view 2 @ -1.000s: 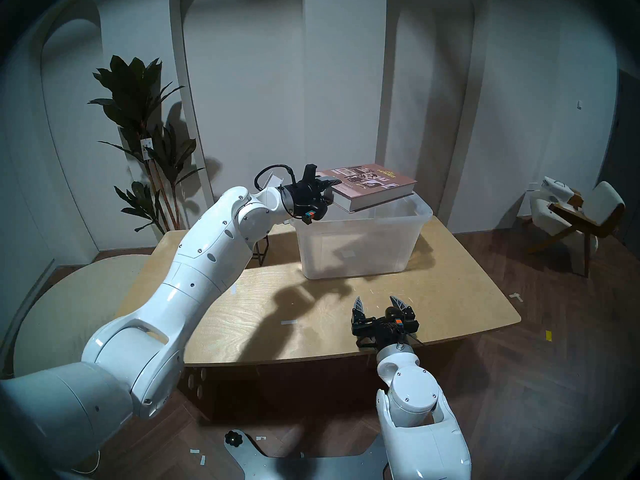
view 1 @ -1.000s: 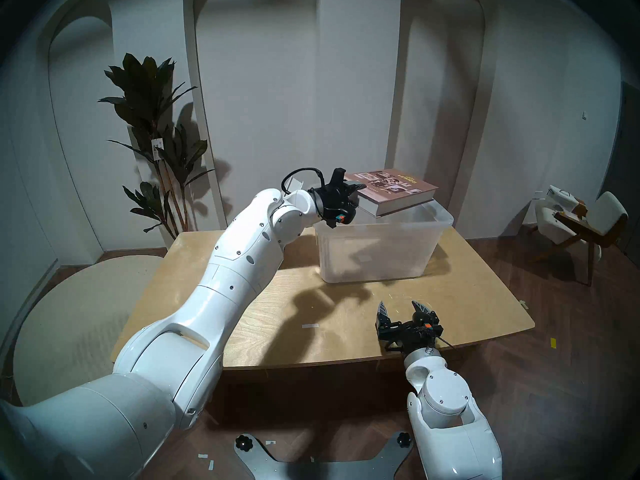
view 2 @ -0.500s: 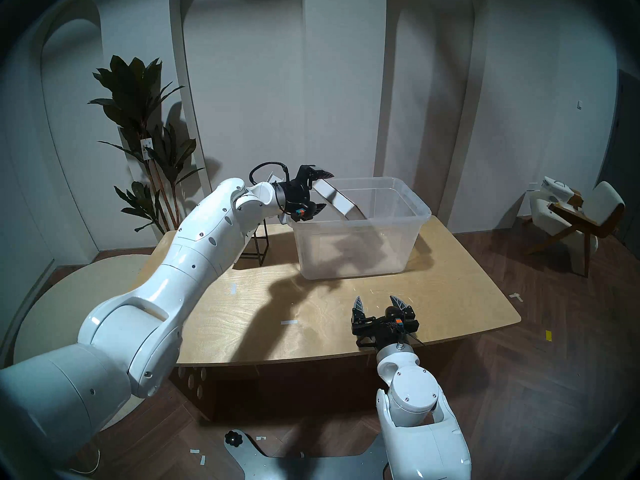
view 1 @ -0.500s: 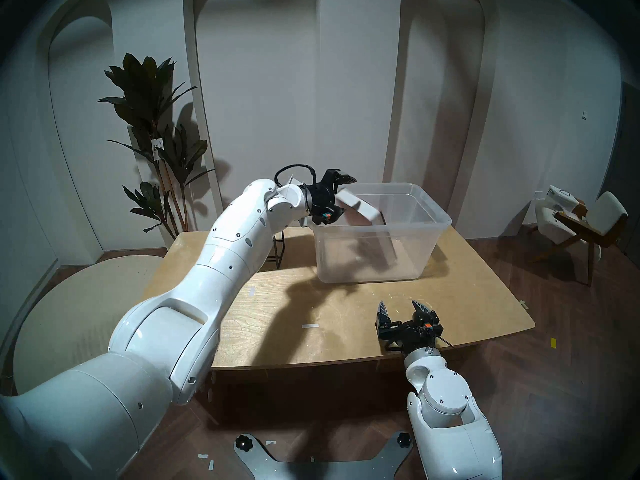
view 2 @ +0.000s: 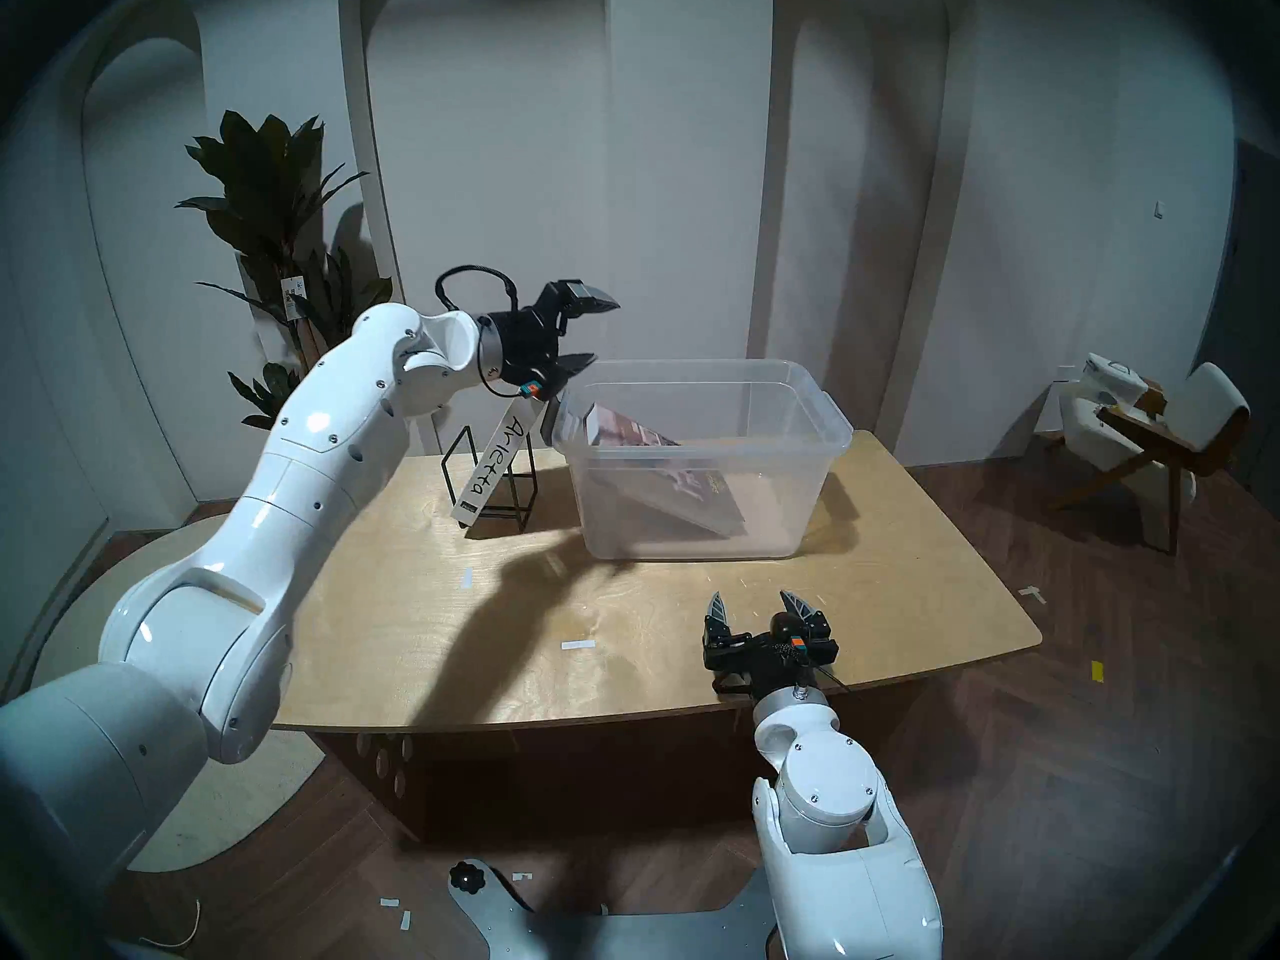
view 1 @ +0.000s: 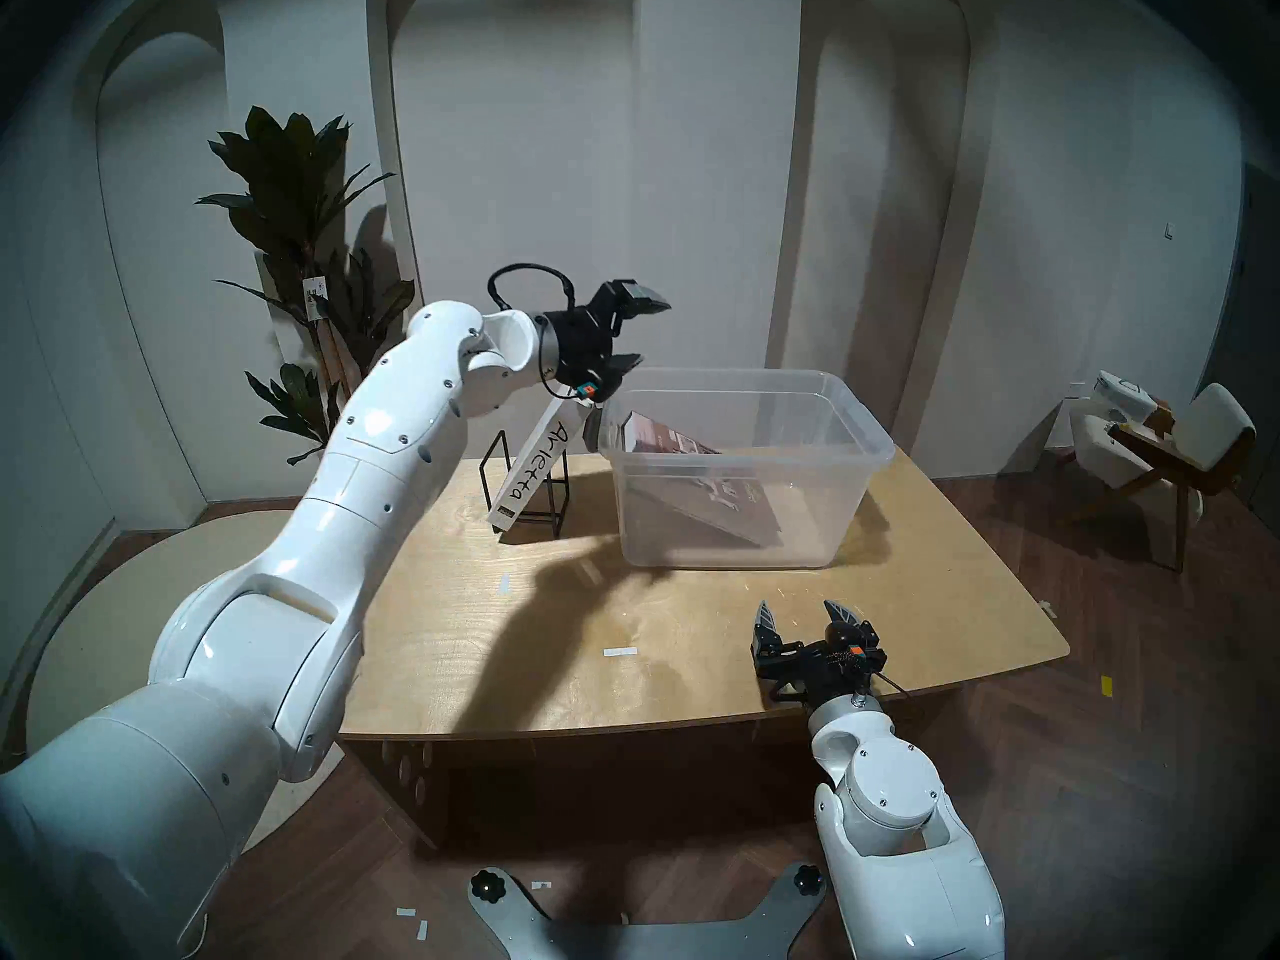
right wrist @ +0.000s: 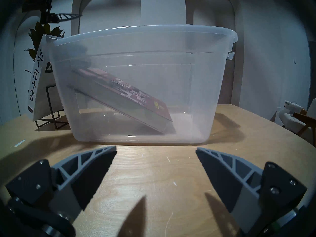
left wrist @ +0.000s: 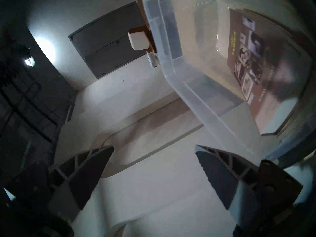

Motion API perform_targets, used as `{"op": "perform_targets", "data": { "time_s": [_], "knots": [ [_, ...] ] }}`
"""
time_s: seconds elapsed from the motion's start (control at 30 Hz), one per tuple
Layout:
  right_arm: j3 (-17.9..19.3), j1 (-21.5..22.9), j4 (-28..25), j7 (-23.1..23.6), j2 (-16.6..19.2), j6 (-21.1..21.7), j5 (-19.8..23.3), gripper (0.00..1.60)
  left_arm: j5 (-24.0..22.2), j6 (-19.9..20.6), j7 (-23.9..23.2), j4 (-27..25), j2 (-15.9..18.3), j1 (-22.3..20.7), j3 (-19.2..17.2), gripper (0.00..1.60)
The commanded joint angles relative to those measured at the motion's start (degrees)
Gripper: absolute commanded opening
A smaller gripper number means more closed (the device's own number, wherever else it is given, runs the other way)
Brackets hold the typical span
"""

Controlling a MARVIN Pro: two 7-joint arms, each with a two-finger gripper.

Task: Pack the books into the storage box

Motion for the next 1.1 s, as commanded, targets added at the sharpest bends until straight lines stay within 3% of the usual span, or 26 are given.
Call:
{"op": "perform_targets", "data": {
  "time_s": [0.0,0.37,0.57,0.6,0.83,0.9,1.07],
  "knots": [
    [0.07,0.11,-1.64,-0.09,-0.03,-0.46,0.0,1.6,0.52,0.55,7.04,-7.01,4.25,2.38,-2.91,1.6],
    [-0.18,0.36,-1.24,-0.01,0.06,-0.51,-0.26,1.6,-1.84,9.47,11.59,-15.3,7.43,12.87,-11.22,1.6],
    [-3.25,0.59,-0.33,1.25,0.31,-0.67,-0.64,1.6,-3.5,12.69,12.47,-14.5,7.7,16.3,-13.94,1.6],
    [-4.77,0.47,-0.36,1.85,0.71,-0.84,-0.71,1.6,-4.12,14.03,12.77,-14.7,7.93,18.95,-15.5,1.6],
    [-10.06,0.69,-0.22,3.3,2.81,-2.49,-1.0,1.6,-6.16,17.29,14.39,-15.41,7.59,23.64,-19.1,1.6],
    [-13.17,1.53,0.03,3.92,4.16,-3.45,-1.36,1.6,-7.22,18.94,15.52,-17.15,6.89,26.94,-20.95,1.6],
    [-17.47,3.89,0.54,4.04,5.73,-5.01,-1.63,1.6,-8.49,21.02,17.11,-19.74,5.71,30.64,-23.05,1.6]
  ]
}}
